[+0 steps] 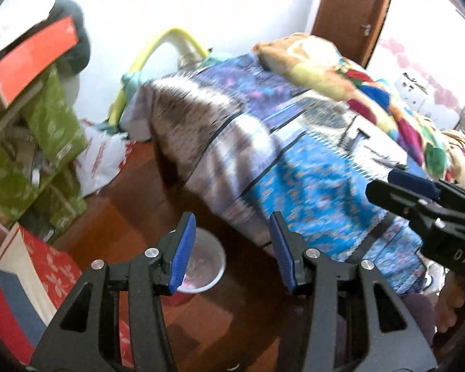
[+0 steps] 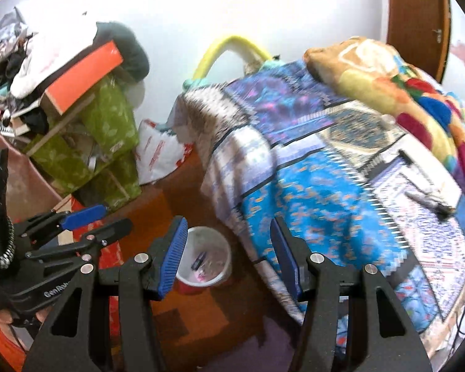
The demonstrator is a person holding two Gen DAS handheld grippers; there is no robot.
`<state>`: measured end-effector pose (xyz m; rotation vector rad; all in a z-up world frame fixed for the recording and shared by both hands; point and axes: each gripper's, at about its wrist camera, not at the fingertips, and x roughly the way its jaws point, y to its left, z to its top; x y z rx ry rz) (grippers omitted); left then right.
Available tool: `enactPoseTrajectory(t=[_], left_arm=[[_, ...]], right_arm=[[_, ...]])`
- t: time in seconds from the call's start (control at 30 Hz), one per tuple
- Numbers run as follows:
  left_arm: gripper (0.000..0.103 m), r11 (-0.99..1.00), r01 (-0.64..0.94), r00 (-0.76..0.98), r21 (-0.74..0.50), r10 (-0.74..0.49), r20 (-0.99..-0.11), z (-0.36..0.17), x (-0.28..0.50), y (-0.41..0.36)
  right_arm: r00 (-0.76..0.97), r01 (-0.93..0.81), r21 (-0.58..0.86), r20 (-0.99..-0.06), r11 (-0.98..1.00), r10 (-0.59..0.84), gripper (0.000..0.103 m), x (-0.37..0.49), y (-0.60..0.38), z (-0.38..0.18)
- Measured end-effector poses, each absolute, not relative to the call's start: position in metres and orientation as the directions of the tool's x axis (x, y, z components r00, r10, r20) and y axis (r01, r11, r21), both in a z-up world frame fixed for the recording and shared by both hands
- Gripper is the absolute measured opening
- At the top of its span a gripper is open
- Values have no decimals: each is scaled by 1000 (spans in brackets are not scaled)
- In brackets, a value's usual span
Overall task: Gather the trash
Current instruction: 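Move both open tools back toward the bed, then grasp the black Sharpie marker with the left tool while the right grasps the black TRAINER box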
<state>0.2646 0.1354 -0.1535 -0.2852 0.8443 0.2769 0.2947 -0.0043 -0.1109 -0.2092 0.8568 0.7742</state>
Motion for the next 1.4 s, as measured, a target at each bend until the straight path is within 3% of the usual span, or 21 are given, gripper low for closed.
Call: enactPoseTrajectory(t=[0.5,0.8,1.4], left_arm=[[49,982,-137,682,-129,-1,-732,-129,360,27],[49,989,-44,633,-141,-81,-770,-162,421,-30],[49,985,110,542,-133,-172,-823,-230,567,-99]], right_arm=[[571,-485,122,-705,866,420,52,348,-135,-91],[570,-353,138,-752,925,330,52,396,-211,-119],[520,-131,265,-802,955,294,52,494,-298,-178]])
